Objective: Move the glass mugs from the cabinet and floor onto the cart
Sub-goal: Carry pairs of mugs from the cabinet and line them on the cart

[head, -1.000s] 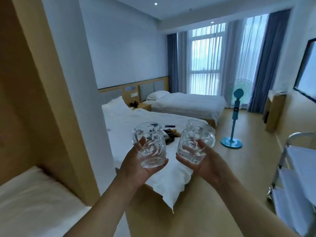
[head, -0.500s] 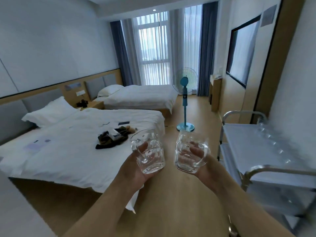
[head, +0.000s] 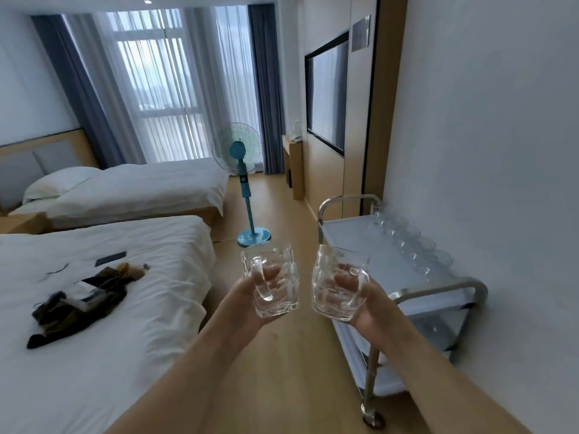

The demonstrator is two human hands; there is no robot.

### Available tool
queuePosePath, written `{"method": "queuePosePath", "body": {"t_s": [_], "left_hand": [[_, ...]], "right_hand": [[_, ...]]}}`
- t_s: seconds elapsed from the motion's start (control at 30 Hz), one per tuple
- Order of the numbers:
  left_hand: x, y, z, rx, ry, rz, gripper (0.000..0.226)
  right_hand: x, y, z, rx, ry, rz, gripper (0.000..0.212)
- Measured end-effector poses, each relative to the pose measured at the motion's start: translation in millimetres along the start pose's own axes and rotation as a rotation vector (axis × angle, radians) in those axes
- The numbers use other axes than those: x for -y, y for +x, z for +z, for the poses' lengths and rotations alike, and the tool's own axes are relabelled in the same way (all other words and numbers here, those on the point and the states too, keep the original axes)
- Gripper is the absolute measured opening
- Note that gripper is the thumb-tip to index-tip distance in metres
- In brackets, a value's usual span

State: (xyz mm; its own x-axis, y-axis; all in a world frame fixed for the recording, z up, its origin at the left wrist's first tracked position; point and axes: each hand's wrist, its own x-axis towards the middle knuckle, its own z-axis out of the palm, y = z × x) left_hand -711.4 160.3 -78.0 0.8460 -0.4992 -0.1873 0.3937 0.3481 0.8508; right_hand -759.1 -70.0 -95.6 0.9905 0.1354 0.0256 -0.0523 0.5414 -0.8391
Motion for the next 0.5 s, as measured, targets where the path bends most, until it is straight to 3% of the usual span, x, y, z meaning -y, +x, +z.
{"method": "queuePosePath", "body": {"t_s": [0.2,0.3,0.5], "left_hand": [[-33,82,-27,0.097,0.047,-0.046,0.076],[-46,112,-34,0.147,0.080,-0.053,0.079],[-50,163,-54,0.183,0.069,-0.126,0.080]], "right_hand": [[8,56,-9,-0.157,-0.028,-0.068,0.061],[5,81,-16,-0.247,-0.006,-0.078,0.077],[-7,114,-28,-0.334,0.050,-0.074,0.070]]}}
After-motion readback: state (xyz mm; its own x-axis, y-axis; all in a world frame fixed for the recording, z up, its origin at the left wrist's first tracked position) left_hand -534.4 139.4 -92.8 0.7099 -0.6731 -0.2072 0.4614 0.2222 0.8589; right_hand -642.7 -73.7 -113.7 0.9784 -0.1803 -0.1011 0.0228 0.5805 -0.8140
